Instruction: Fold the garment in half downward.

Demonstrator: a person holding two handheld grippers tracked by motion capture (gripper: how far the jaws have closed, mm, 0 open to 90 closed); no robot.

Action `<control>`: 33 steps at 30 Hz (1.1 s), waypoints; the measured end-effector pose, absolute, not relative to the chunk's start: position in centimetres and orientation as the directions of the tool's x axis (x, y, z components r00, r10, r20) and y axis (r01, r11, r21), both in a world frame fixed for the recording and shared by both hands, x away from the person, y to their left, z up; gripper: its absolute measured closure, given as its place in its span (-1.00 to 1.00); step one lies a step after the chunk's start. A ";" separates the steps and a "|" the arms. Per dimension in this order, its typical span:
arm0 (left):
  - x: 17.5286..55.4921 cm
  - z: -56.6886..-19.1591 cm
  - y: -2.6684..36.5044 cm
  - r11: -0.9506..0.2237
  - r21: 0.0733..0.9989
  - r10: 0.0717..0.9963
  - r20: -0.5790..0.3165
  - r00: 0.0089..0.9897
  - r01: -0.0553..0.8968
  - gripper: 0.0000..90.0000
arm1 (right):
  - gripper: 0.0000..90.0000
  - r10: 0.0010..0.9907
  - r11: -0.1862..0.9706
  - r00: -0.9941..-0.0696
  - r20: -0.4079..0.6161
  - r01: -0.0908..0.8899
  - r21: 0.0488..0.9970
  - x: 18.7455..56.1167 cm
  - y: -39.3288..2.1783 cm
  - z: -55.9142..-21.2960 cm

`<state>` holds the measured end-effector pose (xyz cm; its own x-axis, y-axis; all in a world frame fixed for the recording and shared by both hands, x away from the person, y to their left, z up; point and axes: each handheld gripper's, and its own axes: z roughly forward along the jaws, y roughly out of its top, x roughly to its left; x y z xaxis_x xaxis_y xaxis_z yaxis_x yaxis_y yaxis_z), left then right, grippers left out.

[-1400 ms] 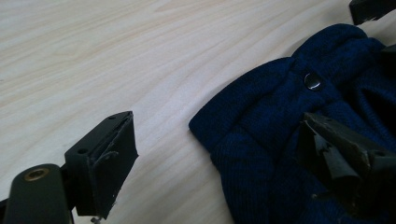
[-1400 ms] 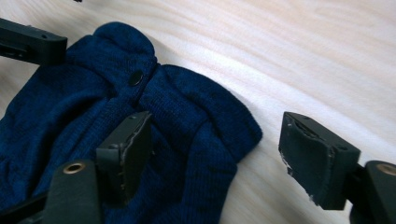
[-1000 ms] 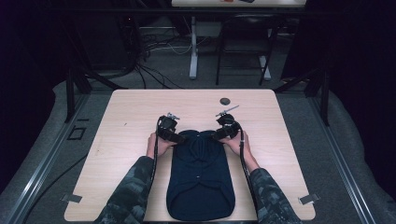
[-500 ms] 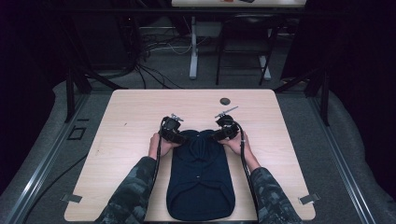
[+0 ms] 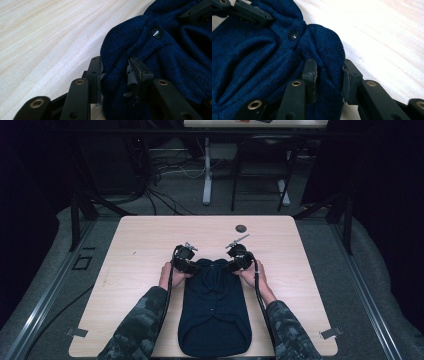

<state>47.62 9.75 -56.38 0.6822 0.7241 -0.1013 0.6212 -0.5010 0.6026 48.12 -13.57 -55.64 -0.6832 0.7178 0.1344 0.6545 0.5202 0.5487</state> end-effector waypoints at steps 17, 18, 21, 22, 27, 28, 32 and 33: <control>46.8 -53.4 10.7 -0.489 0.668 0.696 -0.090 0.713 0.561 0.46 | 0.53 0.697 0.519 -0.716 0.053 0.553 0.652 46.6 -13.9 -53.0; 46.7 -53.2 10.7 -0.487 0.672 0.693 -0.091 0.715 0.557 0.46 | 0.53 0.691 0.523 -0.721 0.053 0.549 0.652 46.6 -14.0 -52.7; 46.4 -52.7 10.8 -0.489 0.683 0.685 -0.084 0.724 0.542 0.46 | 0.52 0.691 0.522 -0.722 0.047 0.542 0.659 46.2 -14.0 -52.1; 46.3 -52.5 10.8 -0.488 0.687 0.684 -0.082 0.725 0.538 0.46 | 0.52 0.688 0.523 -0.724 0.045 0.538 0.661 46.1 -14.1 -52.0; 45.7 -51.5 10.8 -0.504 0.698 0.671 -0.055 0.740 0.509 0.48 | 0.50 0.679 0.525 -0.733 0.034 0.518 0.675 45.5 -14.3 -51.0; 45.6 -51.3 10.8 -0.506 0.701 0.668 -0.051 0.743 0.503 0.48 | 0.50 0.677 0.527 -0.736 0.035 0.517 0.675 45.4 -14.3 -50.8; 45.1 -50.1 10.9 -0.511 0.720 0.656 -0.026 0.755 0.469 0.50 | 0.50 0.679 0.516 -0.734 0.027 0.503 0.693 45.0 -14.4 -50.3; 44.9 -49.6 10.9 -0.512 0.729 0.653 -0.014 0.757 0.455 0.50 | 0.50 0.674 0.519 -0.739 0.020 0.492 0.699 44.9 -14.5 -50.1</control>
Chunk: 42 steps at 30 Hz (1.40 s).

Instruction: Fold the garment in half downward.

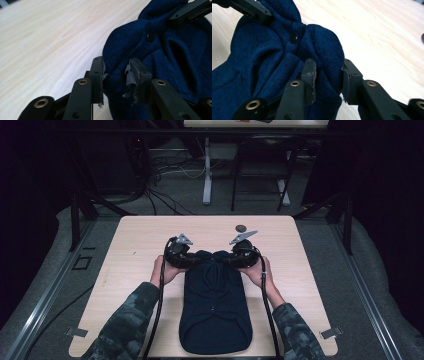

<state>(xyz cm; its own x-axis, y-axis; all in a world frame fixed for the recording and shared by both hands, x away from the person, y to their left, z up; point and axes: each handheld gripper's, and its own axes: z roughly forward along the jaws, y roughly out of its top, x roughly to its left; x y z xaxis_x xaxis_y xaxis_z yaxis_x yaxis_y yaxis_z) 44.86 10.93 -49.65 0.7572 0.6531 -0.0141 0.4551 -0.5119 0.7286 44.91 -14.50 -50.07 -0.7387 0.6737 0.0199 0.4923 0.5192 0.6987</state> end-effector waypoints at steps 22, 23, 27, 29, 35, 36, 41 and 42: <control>43.1 -46.2 11.8 -0.476 0.794 0.611 -0.012 0.792 0.379 0.51 | 0.54 0.655 0.486 -0.754 -0.059 0.360 0.796 42.8 -15.1 -46.8; 43.0 -46.1 11.8 -0.478 0.791 0.605 -0.020 0.796 0.383 0.50 | 0.55 0.656 0.486 -0.752 -0.070 0.349 0.801 42.6 -15.0 -46.7; 43.0 -46.0 12.1 -0.467 0.790 0.587 -0.060 0.807 0.398 0.45 | 0.58 0.650 0.485 -0.755 -0.094 0.316 0.816 42.3 -14.9 -46.4; 43.1 -46.1 12.2 -0.460 0.786 0.581 -0.087 0.810 0.414 0.39 | 0.58 0.652 0.471 -0.753 -0.090 0.309 0.826 42.2 -14.9 -46.3; 42.8 -46.2 11.6 -0.509 0.758 0.579 -0.050 0.814 0.408 0.38 | 0.59 0.641 0.487 -0.755 -0.139 0.261 0.833 41.7 -14.6 -46.7; 42.8 -46.2 11.5 -0.512 0.758 0.575 -0.047 0.817 0.404 0.43 | 0.59 0.640 0.490 -0.756 -0.140 0.261 0.832 41.7 -14.6 -46.7; 42.5 -45.9 11.3 -0.519 0.772 0.562 -0.013 0.827 0.365 0.55 | 0.58 0.631 0.488 -0.765 -0.128 0.264 0.832 41.6 -15.2 -46.7; 42.4 -45.9 11.3 -0.521 0.774 0.561 -0.007 0.828 0.360 0.55 | 0.58 0.631 0.488 -0.765 -0.128 0.264 0.832 41.6 -15.2 -46.7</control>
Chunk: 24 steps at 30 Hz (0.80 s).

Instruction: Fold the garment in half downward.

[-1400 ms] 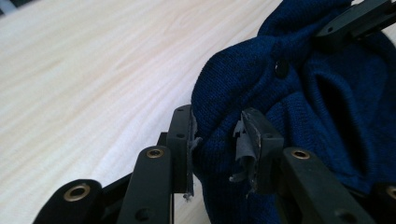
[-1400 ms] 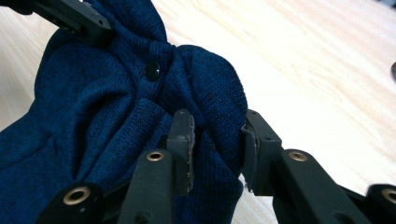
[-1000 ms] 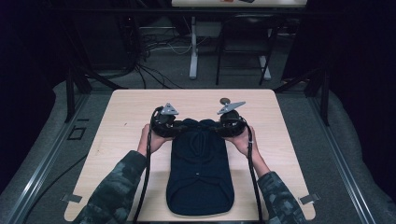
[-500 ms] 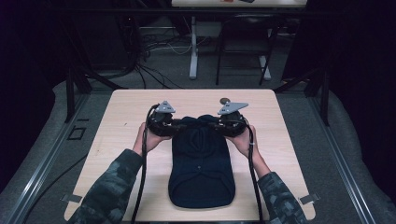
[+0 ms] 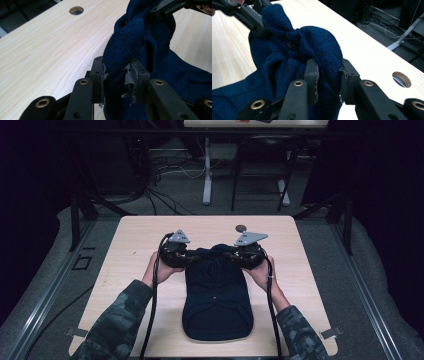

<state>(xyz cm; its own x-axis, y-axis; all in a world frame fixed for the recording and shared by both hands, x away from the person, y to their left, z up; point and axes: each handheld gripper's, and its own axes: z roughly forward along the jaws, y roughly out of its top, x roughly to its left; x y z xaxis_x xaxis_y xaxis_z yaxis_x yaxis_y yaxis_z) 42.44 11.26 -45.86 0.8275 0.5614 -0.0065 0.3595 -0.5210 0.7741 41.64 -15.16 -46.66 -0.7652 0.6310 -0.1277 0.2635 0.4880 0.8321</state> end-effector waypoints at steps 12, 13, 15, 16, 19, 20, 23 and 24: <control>41.7 -45.3 10.4 -0.531 0.803 0.528 0.063 0.847 0.271 0.58 | 0.23 0.622 0.505 -0.782 -0.038 0.363 0.783 41.9 -15.9 -46.0; 41.6 -45.2 10.3 -0.540 0.800 0.524 0.076 0.848 0.262 0.59 | 0.23 0.621 0.516 -0.783 -0.039 0.371 0.772 41.9 -15.8 -46.0; 41.3 -45.0 10.1 -0.559 0.795 0.510 0.107 0.853 0.235 0.58 | 0.24 0.626 0.523 -0.778 -0.047 0.375 0.765 41.8 -15.7 -46.0; 41.2 -44.9 10.0 -0.559 0.797 0.509 0.111 0.854 0.230 0.58 | 0.32 0.628 0.531 -0.775 -0.073 0.359 0.768 41.7 -15.7 -45.9; 41.0 -44.7 10.1 -0.557 0.800 0.511 0.119 0.851 0.223 0.57 | 0.55 0.628 0.528 -0.770 -0.113 0.315 0.789 41.1 -15.7 -45.8; 41.0 -44.7 10.2 -0.549 0.804 0.514 0.110 0.851 0.228 0.57 | 0.55 0.628 0.528 -0.770 -0.113 0.315 0.789 41.1 -15.7 -45.8; 41.1 -44.8 10.4 -0.543 0.798 0.522 0.074 0.850 0.264 0.48 | 0.61 0.622 0.540 -0.766 -0.161 0.270 0.797 40.5 -15.4 -45.8; 41.1 -44.9 10.5 -0.546 0.792 0.523 0.066 0.850 0.274 0.41 | 0.62 0.619 0.545 -0.766 -0.174 0.260 0.797 40.3 -15.3 -45.9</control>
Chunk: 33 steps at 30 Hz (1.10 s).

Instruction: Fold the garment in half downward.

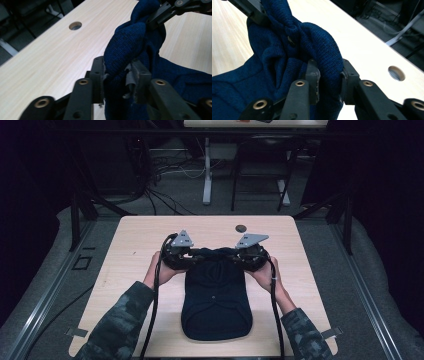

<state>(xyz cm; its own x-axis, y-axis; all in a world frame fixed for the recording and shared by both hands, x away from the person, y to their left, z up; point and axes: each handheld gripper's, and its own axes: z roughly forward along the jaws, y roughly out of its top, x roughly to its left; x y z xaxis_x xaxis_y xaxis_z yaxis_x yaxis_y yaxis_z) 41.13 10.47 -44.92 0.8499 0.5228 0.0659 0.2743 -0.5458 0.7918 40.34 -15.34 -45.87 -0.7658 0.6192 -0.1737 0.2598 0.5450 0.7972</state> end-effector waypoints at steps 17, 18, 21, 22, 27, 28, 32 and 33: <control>40.8 -45.9 9.7 -0.598 0.764 0.529 0.148 0.836 0.243 0.50 | 0.62 0.604 0.540 -0.764 -0.227 0.182 0.822 39.6 -15.2 -45.6; 40.7 -45.8 9.7 -0.599 0.766 0.532 0.162 0.831 0.234 0.51 | 0.61 0.605 0.539 -0.763 -0.228 0.182 0.822 39.6 -15.2 -45.5; 40.5 -45.5 9.5 -0.606 0.768 0.537 0.201 0.819 0.209 0.53 | 0.57 0.610 0.535 -0.760 -0.224 0.186 0.824 39.7 -15.3 -45.3; 40.4 -45.4 9.5 -0.601 0.773 0.541 0.208 0.815 0.201 0.53 | 0.55 0.610 0.528 -0.762 -0.218 0.186 0.828 39.7 -15.3 -45.3; 39.8 -45.1 9.3 -0.615 0.773 0.536 0.263 0.802 0.157 0.54 | 0.46 0.608 0.526 -0.770 -0.192 0.209 0.825 39.6 -15.7 -44.8; 39.6 -45.2 9.3 -0.615 0.774 0.537 0.270 0.799 0.152 0.54 | 0.46 0.606 0.528 -0.772 -0.190 0.211 0.823 39.5 -15.7 -44.8; 39.1 -45.3 9.1 -0.631 0.767 0.528 0.314 0.789 0.117 0.54 | 0.44 0.600 0.542 -0.775 -0.198 0.212 0.813 39.2 -15.8 -44.8; 38.9 -45.3 9.0 -0.635 0.765 0.527 0.324 0.786 0.110 0.54 | 0.43 0.598 0.542 -0.776 -0.198 0.210 0.814 39.1 -15.8 -44.8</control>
<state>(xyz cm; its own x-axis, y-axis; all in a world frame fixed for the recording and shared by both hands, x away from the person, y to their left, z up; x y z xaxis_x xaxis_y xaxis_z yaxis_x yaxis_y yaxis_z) 38.95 9.01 -45.34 0.7861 0.5266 0.3237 0.1103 -0.6348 0.7648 39.06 -15.77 -44.83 -0.7764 0.5984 -0.1978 0.2101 0.5416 0.8140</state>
